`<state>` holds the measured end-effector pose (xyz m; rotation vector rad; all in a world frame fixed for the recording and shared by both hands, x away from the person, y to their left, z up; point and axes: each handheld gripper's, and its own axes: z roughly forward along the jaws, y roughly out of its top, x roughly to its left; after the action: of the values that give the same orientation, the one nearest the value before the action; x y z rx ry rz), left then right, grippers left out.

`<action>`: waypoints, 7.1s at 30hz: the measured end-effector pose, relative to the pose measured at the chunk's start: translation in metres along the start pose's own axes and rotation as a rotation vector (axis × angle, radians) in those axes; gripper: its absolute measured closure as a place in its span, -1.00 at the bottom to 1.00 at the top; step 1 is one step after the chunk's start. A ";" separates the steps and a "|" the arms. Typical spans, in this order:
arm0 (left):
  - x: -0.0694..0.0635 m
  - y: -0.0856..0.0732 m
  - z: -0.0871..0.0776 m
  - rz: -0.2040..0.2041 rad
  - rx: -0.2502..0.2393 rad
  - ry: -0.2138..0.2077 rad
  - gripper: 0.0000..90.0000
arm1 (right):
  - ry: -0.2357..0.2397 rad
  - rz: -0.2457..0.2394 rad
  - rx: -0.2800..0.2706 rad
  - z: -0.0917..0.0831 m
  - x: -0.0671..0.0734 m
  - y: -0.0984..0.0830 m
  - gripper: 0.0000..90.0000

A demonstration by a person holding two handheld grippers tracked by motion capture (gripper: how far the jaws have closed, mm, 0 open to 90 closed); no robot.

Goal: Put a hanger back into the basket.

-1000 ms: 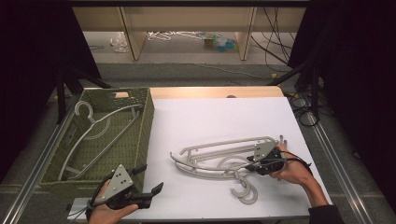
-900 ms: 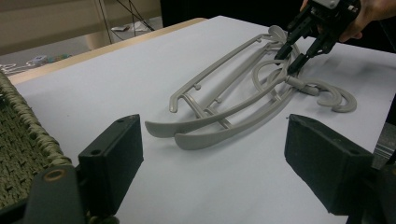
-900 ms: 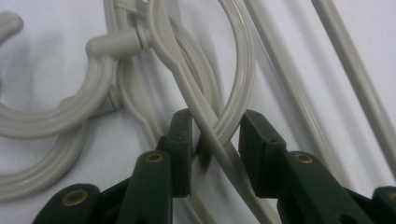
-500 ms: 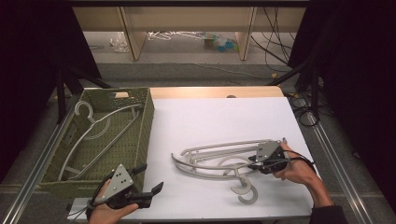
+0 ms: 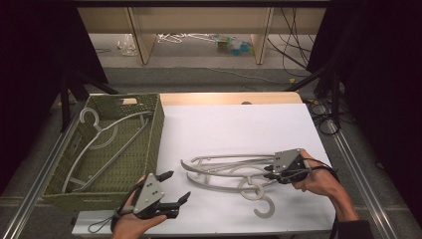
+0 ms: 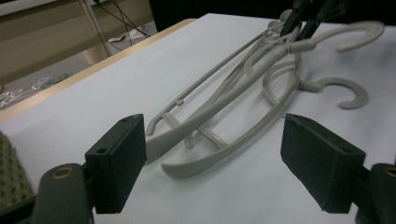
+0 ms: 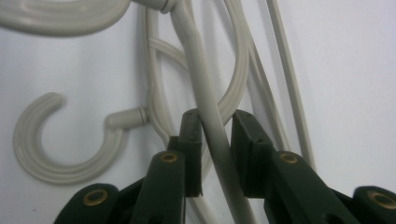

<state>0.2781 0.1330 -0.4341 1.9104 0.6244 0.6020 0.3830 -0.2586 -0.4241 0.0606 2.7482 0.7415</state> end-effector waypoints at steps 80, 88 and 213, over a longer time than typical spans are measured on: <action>0.080 0.132 -0.001 -0.200 0.130 -0.249 0.75 | -0.130 0.314 -0.344 -0.057 0.050 0.025 -0.16; 0.138 0.128 -0.054 -0.213 0.092 -0.059 0.75 | -0.117 0.364 -0.351 -0.046 0.061 0.011 -0.20; 0.010 0.007 -0.021 -0.166 -0.029 -0.079 -0.63 | -0.156 0.438 -0.319 -0.025 0.057 -0.033 -0.59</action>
<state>0.2735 0.1505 -0.4183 1.8247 0.7107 0.4259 0.3229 -0.2925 -0.4355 0.6374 2.4561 1.2213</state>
